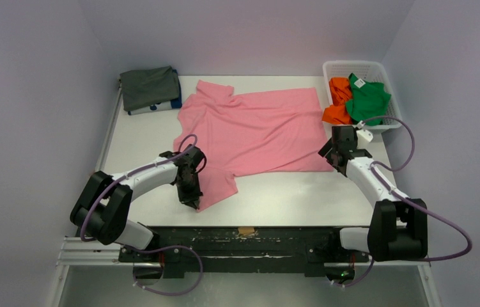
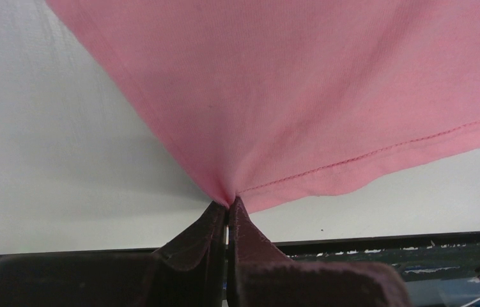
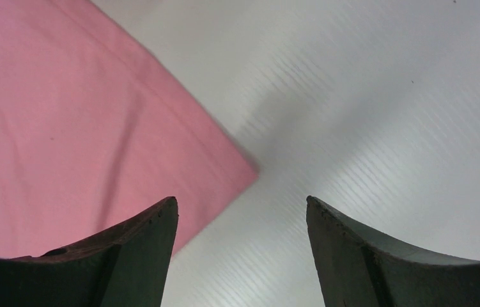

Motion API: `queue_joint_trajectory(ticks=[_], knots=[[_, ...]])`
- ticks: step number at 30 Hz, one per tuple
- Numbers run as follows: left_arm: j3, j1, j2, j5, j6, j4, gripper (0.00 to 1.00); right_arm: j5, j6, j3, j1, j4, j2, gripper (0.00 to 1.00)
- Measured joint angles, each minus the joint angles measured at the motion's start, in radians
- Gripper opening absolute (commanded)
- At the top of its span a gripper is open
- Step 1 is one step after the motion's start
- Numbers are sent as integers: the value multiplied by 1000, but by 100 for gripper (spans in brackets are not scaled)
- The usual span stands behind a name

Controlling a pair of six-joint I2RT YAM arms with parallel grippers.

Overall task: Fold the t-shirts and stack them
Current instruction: Grab the side of the flattened tshirt closest away from the robot with both arms

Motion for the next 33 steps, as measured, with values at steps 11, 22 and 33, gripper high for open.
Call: queue_joint_trajectory(ticks=[11, 22, 33], knots=[[0, 0, -10, 47, 59, 0, 0, -48, 10, -35, -2, 74, 158, 41], [0, 0, -18, 48, 84, 2, 0, -65, 10, 5, -5, 145, 225, 0], [-42, 0, -134, 99, 79, -37, 0, -127, 12, -28, -7, -76, 82, 0]])
